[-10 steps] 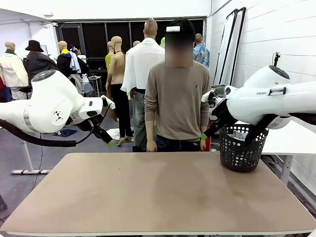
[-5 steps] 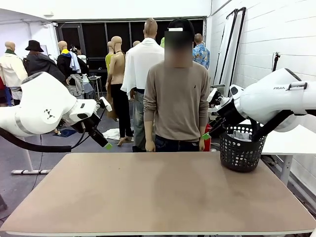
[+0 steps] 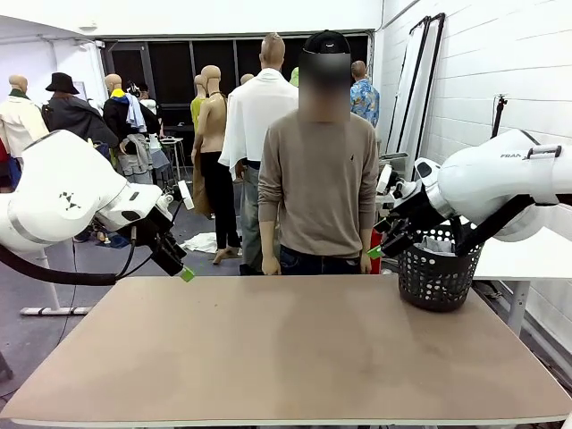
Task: Fold the training pants.
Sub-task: Grab both ends of the Training pants handed by a person.
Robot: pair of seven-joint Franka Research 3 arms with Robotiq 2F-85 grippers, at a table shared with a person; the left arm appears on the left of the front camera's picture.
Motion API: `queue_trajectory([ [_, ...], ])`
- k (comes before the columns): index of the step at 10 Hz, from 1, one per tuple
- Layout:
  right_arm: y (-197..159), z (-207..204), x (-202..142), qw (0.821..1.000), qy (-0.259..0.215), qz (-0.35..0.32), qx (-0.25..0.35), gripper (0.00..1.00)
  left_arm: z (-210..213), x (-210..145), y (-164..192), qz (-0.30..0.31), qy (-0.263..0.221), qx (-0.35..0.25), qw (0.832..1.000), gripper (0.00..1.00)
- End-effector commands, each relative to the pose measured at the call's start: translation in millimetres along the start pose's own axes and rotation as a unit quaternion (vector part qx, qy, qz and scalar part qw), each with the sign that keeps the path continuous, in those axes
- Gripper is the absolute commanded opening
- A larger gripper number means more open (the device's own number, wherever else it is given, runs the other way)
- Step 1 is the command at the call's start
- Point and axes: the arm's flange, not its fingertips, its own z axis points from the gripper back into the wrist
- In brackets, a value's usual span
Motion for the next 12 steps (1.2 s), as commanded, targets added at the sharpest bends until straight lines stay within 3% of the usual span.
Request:
queue_trajectory([
  [1,2.1,-6.6,-8.8,1.000,-0.004,0.000,-0.003,1.00,1.7,-4.4,-2.8,-0.016,-0.013,0.016,1.000,1.00],
  [12,0.0,0.0,0.0,1.000,0.000,0.000,0.000,1.00,0.0,0.0,0.0,0.000,0.000,0.000,1.000,1.00],
])
